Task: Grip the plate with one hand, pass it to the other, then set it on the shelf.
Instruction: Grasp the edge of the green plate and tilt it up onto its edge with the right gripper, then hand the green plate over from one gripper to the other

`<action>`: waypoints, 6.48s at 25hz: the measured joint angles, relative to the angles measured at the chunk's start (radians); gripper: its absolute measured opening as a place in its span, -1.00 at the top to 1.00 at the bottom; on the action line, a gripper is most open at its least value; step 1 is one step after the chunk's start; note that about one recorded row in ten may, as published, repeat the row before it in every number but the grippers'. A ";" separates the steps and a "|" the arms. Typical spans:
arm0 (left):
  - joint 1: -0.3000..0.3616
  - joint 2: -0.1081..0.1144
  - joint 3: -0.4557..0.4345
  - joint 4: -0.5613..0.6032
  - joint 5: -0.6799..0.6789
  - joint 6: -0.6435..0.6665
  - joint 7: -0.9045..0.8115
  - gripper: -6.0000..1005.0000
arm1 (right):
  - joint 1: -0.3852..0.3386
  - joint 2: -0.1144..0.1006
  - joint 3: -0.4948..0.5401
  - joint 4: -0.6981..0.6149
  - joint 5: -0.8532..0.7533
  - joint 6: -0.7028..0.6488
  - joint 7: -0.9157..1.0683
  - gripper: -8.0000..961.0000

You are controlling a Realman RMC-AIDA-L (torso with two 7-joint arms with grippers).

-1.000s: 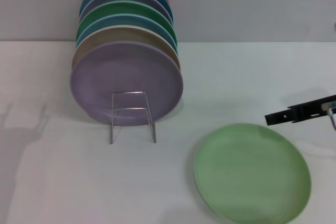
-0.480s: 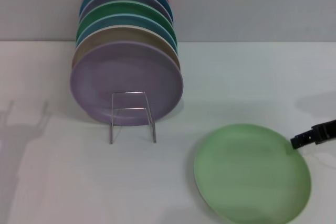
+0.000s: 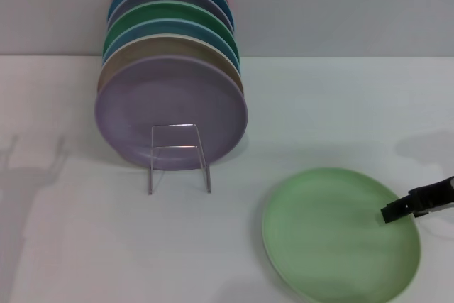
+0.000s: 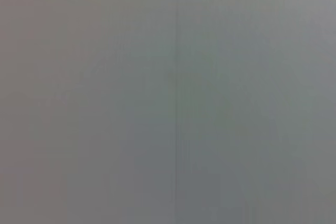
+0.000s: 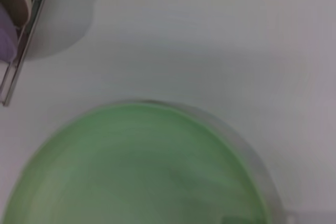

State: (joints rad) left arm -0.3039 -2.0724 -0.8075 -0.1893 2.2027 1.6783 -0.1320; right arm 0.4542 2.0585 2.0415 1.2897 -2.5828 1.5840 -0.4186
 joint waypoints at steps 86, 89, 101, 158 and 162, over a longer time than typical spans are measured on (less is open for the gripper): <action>0.002 0.005 -0.015 -0.003 0.000 0.023 0.001 -0.66 | -0.210 0.023 -0.025 0.228 0.217 -0.580 -0.433 0.93; 0.001 0.005 -0.015 -0.004 0.000 0.026 0.002 -0.66 | -0.239 0.024 -0.090 0.197 0.270 -0.722 -0.499 0.93; 0.000 0.005 -0.015 -0.004 0.001 0.037 0.002 -0.66 | -0.296 0.023 -0.350 0.119 0.358 -1.175 -0.648 0.93; 0.015 0.005 -0.006 -0.004 0.006 0.095 -0.009 -0.66 | -0.198 -0.019 -0.977 -0.650 0.130 -2.478 0.483 0.93; 0.016 0.003 -0.005 -0.004 0.008 0.100 -0.009 -0.66 | -0.197 -0.019 -0.984 -0.698 0.123 -2.531 0.582 0.93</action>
State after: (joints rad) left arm -0.2880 -2.0693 -0.8129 -0.1932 2.2103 1.7782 -0.1411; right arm 0.2573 2.0399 1.0570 0.5918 -2.4593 -0.9466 0.1630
